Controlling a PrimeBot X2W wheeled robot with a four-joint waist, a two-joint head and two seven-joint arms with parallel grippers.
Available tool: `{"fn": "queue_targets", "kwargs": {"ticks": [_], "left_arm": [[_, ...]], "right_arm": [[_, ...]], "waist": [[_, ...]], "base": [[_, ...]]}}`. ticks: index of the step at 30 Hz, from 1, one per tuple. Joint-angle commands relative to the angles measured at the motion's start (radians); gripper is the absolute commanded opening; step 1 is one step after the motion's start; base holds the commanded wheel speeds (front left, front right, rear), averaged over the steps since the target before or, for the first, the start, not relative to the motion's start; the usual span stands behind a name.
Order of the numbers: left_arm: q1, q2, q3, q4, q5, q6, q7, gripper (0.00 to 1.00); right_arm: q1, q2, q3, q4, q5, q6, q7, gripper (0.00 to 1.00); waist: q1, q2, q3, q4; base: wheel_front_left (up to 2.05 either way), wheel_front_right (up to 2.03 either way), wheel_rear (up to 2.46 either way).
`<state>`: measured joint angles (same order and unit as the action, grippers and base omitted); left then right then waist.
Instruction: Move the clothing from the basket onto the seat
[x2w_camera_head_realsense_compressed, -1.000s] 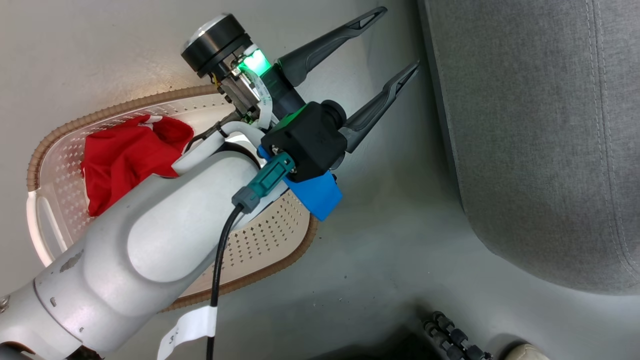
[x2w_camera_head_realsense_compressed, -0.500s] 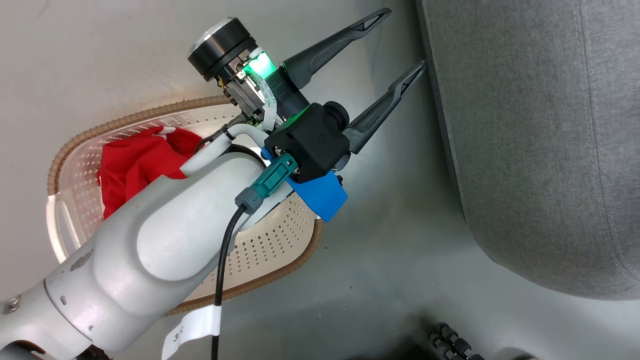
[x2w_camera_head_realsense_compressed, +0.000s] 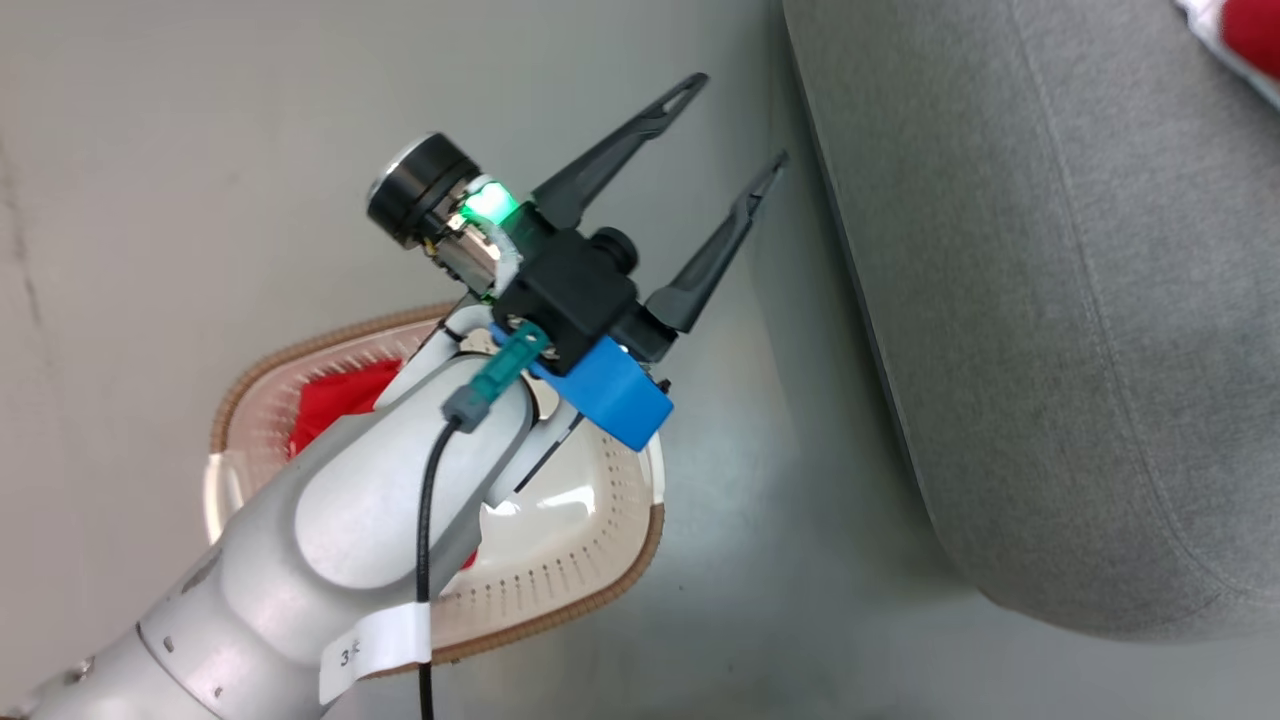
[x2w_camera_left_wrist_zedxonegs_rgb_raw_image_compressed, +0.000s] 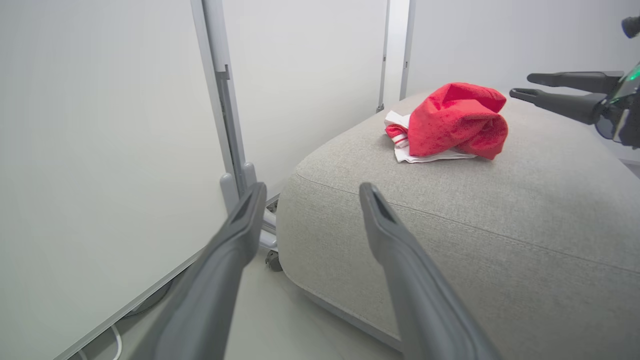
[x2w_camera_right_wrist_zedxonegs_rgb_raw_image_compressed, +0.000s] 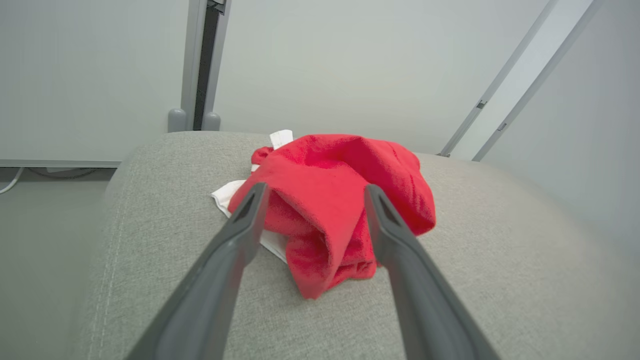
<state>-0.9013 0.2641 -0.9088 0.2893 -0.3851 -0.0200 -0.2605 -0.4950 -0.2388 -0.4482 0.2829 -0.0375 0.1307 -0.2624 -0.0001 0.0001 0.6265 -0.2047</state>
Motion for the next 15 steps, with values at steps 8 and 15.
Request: {"fn": "queue_targets", "kwargs": {"ticks": [8, 15], "left_arm": [[0.156, -0.014, 0.191, -0.036, 0.0, 0.046, -0.006, 1.0], [0.285, -0.034, 0.366, -0.05, 0.03, 0.051, -0.006, 1.0]], "right_arm": [[0.065, 0.011, 0.158, -0.088, 0.018, 0.0, -0.004, 1.0], [0.085, 0.024, 0.273, -0.114, 0.024, 0.0, -0.004, 1.0]], "waist": [[0.0001, -0.0001, -0.201, 0.096], [0.0001, -0.0001, -0.3, 0.167]], "base": [[0.0, 0.0, 0.0], [0.0, 0.0, 0.0]]}}
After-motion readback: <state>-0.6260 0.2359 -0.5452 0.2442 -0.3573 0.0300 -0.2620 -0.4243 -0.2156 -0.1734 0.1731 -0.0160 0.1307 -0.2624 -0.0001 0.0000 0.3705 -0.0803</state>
